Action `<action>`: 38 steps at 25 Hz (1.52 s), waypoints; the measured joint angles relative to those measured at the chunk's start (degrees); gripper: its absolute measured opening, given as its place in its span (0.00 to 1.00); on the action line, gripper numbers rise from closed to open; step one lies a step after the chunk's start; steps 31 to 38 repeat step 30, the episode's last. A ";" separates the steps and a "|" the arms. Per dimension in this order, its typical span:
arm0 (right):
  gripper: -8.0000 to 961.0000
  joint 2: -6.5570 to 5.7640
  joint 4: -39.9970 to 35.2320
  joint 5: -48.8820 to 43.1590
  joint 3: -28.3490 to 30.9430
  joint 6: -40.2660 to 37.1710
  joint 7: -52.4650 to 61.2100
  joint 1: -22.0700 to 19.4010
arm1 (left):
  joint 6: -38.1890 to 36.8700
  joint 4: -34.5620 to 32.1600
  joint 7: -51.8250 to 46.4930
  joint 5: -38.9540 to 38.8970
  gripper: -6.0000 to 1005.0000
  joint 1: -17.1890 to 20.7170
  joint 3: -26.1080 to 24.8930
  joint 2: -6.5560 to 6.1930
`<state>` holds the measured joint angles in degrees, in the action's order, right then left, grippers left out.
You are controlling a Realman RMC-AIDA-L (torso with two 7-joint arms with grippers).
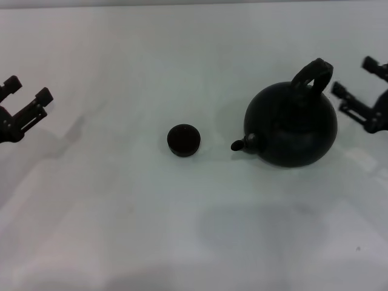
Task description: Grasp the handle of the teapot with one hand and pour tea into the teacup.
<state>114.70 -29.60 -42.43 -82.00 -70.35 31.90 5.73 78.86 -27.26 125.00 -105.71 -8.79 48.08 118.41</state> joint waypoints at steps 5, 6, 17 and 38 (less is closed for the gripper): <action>0.80 0.38 1.28 0.18 8.52 -0.98 0.00 -3.12 | -0.66 0.11 1.27 -0.10 0.77 -0.23 -3.48 0.11; 0.80 0.42 2.28 0.26 10.91 -1.21 0.03 -3.17 | -0.69 0.28 1.68 -0.15 0.77 -0.32 -4.57 0.21; 0.79 0.63 17.83 0.32 30.97 -7.54 -5.81 1.46 | -1.11 8.38 10.05 -4.84 0.77 -3.97 -14.69 0.30; 0.79 1.29 24.90 3.30 33.65 -14.45 -10.88 4.62 | -1.60 9.28 11.97 -5.41 0.77 -4.91 -14.82 0.21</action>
